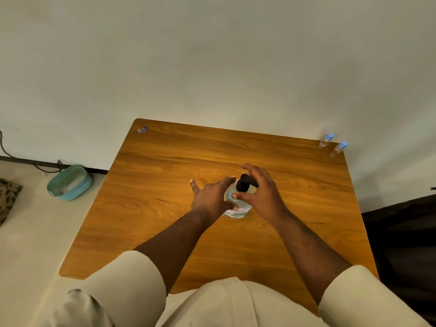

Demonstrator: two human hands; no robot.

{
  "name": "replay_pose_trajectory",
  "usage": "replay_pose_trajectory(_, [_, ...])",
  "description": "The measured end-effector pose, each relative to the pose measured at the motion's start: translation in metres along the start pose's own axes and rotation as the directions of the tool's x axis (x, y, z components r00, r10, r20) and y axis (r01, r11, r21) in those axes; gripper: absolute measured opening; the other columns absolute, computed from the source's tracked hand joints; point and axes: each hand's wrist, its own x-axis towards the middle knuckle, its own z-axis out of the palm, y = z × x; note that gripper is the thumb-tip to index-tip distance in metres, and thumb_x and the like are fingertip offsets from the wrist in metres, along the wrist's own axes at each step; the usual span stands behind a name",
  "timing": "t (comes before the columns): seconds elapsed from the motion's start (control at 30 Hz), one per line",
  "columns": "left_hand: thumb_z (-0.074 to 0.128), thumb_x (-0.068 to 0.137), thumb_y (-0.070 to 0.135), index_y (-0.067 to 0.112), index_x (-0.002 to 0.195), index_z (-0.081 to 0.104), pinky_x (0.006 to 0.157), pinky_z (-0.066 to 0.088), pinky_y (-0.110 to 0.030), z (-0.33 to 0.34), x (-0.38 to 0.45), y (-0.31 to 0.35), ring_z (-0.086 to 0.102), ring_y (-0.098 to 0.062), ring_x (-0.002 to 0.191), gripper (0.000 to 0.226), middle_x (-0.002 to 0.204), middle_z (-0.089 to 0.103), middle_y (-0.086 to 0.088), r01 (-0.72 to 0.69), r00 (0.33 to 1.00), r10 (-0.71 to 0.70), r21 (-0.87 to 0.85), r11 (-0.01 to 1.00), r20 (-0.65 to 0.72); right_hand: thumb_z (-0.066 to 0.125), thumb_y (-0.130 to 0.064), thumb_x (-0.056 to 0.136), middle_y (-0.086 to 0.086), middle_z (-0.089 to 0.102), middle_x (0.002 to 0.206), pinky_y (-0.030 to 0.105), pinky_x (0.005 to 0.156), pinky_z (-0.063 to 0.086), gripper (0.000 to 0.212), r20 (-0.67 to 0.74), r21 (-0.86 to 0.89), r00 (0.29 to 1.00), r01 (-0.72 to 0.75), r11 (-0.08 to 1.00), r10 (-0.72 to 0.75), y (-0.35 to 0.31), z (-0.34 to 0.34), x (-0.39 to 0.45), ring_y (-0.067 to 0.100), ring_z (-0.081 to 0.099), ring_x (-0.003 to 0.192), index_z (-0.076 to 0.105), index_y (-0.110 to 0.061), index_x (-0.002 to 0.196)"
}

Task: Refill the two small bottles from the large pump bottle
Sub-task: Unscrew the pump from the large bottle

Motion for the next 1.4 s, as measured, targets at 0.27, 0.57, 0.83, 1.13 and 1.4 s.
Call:
replay_pose_trajectory(0.27, [0.071, 0.078, 0.046, 0.038, 0.144, 0.027, 0.109, -0.009, -0.066, 0.0, -0.002, -0.001, 0.048, -0.02, 0.131, 0.08, 0.14, 0.055, 0.007, -0.004, 1.0, 0.004, -0.019, 1.0, 0.004, 0.086, -0.016, 0.065, -0.014, 0.046, 0.13, 0.009, 0.088, 0.042, 0.083, -0.048, 0.186, 0.998, -0.038, 0.982, 0.048, -0.002, -0.006, -0.009, -0.004, 0.044, 0.119, 0.043, -0.042, 0.132])
replay_pose_trajectory(0.57, [0.072, 0.077, 0.047, 0.04, 0.144, 0.027, 0.11, -0.008, -0.066, 0.002, -0.002, -0.002, 0.047, -0.017, 0.132, 0.081, 0.142, 0.052, 0.009, -0.001, 1.0, 0.002, -0.069, 0.998, 0.02, 0.084, -0.014, 0.067, -0.017, 0.057, 0.116, 0.011, 0.087, 0.044, 0.088, -0.066, 0.168, 0.997, -0.016, 0.986, 0.028, -0.011, -0.013, -0.003, -0.001, 0.055, 0.109, 0.037, -0.043, 0.135])
replay_pose_trajectory(0.83, [0.073, 0.076, 0.045, 0.041, 0.141, 0.03, 0.111, -0.006, -0.066, 0.002, 0.0, -0.003, 0.051, -0.018, 0.128, 0.077, 0.136, 0.057, 0.009, 0.017, 1.0, -0.015, -0.07, 0.997, 0.021, 0.086, -0.018, 0.064, -0.012, 0.055, 0.127, 0.027, 0.091, 0.048, 0.086, -0.111, 0.187, 0.993, -0.03, 0.982, 0.051, -0.02, -0.017, -0.006, 0.008, 0.052, 0.115, 0.041, -0.047, 0.131])
replay_pose_trajectory(1.13, [0.074, 0.075, 0.044, 0.041, 0.142, 0.028, 0.11, -0.006, -0.067, 0.001, -0.001, -0.003, 0.048, -0.019, 0.13, 0.08, 0.139, 0.055, 0.008, 0.005, 1.0, -0.004, -0.07, 0.998, 0.014, 0.078, -0.021, 0.075, -0.014, 0.066, 0.105, 0.017, 0.077, 0.054, 0.042, 0.001, 0.157, 0.998, 0.061, 0.986, -0.062, -0.052, -0.045, -0.003, 0.0, 0.063, 0.098, 0.052, -0.033, 0.106])
replay_pose_trajectory(1.4, [0.076, 0.074, 0.041, 0.041, 0.143, 0.027, 0.112, -0.005, -0.066, -0.001, -0.002, 0.0, 0.049, -0.017, 0.129, 0.084, 0.141, 0.052, 0.01, 0.032, 0.999, -0.029, -0.085, 0.996, 0.039, 0.071, -0.021, 0.082, -0.012, 0.063, 0.104, 0.025, 0.079, 0.051, 0.033, 0.13, 0.028, 0.99, 0.049, 0.998, -0.052, -0.088, -0.069, 0.015, 0.008, 0.062, 0.098, 0.055, -0.036, 0.107])
